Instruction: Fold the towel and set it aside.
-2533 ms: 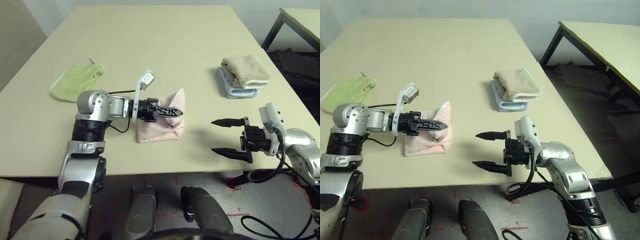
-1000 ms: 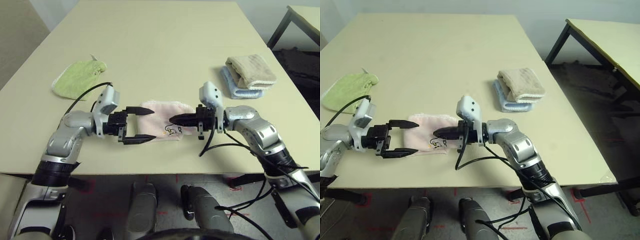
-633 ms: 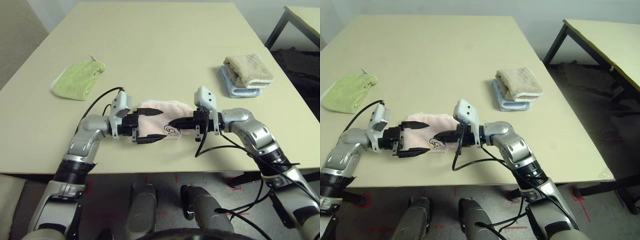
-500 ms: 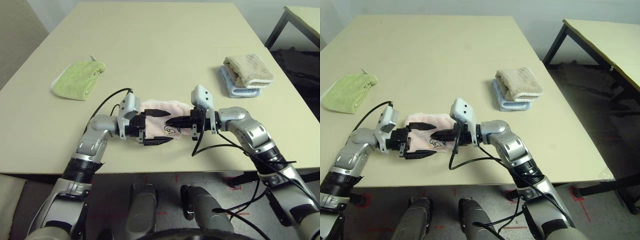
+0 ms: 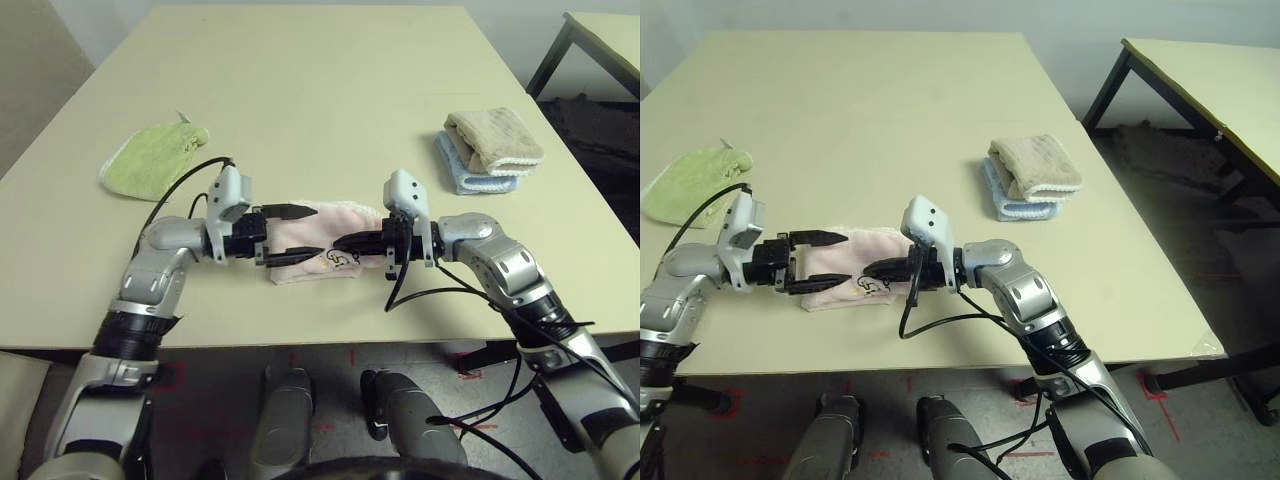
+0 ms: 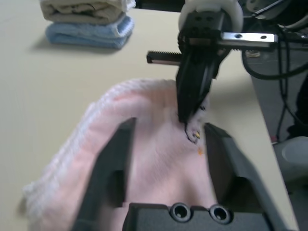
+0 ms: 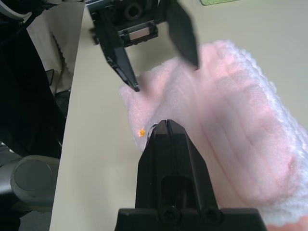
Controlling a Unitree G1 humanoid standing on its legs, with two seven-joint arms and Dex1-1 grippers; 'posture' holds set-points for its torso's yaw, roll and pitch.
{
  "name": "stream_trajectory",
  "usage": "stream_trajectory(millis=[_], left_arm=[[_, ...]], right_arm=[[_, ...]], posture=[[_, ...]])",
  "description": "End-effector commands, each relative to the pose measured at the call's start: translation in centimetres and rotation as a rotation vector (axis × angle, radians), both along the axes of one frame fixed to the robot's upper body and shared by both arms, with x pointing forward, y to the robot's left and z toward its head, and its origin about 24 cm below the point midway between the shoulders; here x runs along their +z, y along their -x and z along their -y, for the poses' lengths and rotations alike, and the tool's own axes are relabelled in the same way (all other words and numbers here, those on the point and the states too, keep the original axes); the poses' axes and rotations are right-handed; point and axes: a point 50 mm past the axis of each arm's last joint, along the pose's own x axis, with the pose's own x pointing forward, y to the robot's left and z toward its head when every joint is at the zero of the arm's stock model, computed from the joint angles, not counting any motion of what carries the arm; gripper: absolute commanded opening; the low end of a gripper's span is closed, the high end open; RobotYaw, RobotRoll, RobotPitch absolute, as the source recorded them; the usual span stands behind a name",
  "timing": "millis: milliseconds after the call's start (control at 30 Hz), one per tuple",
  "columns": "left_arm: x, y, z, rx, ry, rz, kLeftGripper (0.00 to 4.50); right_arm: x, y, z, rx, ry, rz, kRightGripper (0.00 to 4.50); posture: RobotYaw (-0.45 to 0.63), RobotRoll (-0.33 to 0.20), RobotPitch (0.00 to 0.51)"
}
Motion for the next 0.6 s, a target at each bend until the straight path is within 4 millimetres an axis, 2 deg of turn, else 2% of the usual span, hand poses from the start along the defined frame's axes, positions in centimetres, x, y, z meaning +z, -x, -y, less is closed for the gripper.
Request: stream_trajectory(millis=[33,167,400,600], left_arm=[[0.0,0.3,0.0,-0.013,0.013,-0.016,1.33],[-0.5,0.5,1.2,-0.04,0.033,-0.035,0.04],[-1.5,0.2,2.2,-0.058,0.015,-0.048,0.04],[-3.2,0.2,0.3,-0.036,-0.089,-0.082,0.04]], right_arm=[[-0.4,0.1,-0.2,0.004,0.013,-0.006,0.0],[-0.3,0.0,-0.3,0.004,0.007,-0.006,0.0],[-0.6,0.0,-0.4,-0.001,0.009,-0.013,0.0],[-2.5,-0.2,1.3,-0.047,0.077,-0.039,0.0]], posture=[[0.04,0.0,0.165],[0.04,0.0,0.165],[0.03,0.0,0.168],[0.03,0.0,0.165]])
